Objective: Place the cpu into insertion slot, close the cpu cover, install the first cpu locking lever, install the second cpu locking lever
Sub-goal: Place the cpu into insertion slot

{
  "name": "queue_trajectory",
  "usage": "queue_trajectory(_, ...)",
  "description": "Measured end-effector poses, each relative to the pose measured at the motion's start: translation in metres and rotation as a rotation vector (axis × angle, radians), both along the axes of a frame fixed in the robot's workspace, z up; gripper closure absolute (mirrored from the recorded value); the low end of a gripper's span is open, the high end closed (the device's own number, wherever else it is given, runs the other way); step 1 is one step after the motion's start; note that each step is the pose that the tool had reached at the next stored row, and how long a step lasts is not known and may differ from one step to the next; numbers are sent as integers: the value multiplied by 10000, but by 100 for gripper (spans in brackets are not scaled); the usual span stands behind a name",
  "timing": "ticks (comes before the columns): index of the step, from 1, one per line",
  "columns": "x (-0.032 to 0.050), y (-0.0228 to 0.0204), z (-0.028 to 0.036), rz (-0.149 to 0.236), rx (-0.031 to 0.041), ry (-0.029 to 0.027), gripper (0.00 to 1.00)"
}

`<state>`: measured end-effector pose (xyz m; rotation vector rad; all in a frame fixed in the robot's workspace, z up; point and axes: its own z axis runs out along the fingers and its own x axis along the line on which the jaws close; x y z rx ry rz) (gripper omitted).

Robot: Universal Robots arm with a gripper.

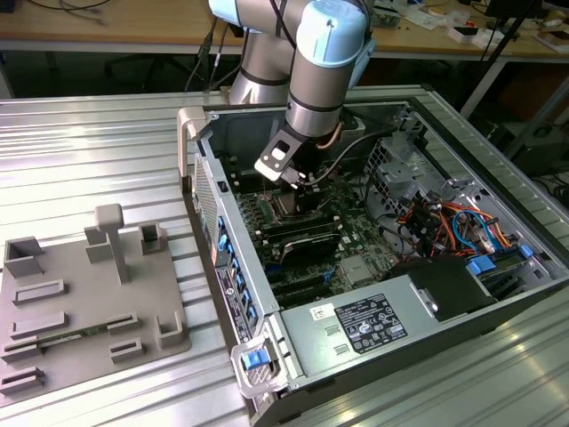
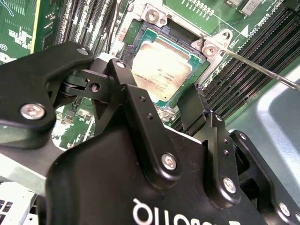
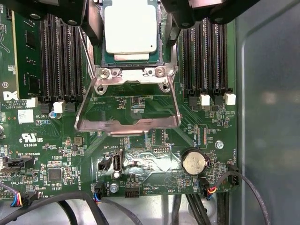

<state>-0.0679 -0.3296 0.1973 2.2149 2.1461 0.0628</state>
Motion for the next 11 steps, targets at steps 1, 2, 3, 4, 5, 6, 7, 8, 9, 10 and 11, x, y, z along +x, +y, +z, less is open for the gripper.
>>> queue_trajectory(1,5,0,0,1,-1,0,36)
queue_trajectory(2,9,0,0,1,-1,0,36)
queue_trajectory(3,13,-1,1,1,-10,2,36)
queue_trajectory(4,16,1,0,0,3,-2,38)
queue_trajectory(5,18,1,0,0,0,-1,38)
queue_trajectory(6,17,1,0,-1,-2,-1,42)
queue_trajectory(7,17,0,0,-1,-3,-1,42)
queue_trajectory(8,18,1,0,0,-3,-1,42)
queue_trajectory(9,18,1,0,0,-3,-1,42)
queue_trajectory(10,18,0,0,0,-4,-1,42)
queue_trajectory(11,18,0,0,1,-5,-1,42)
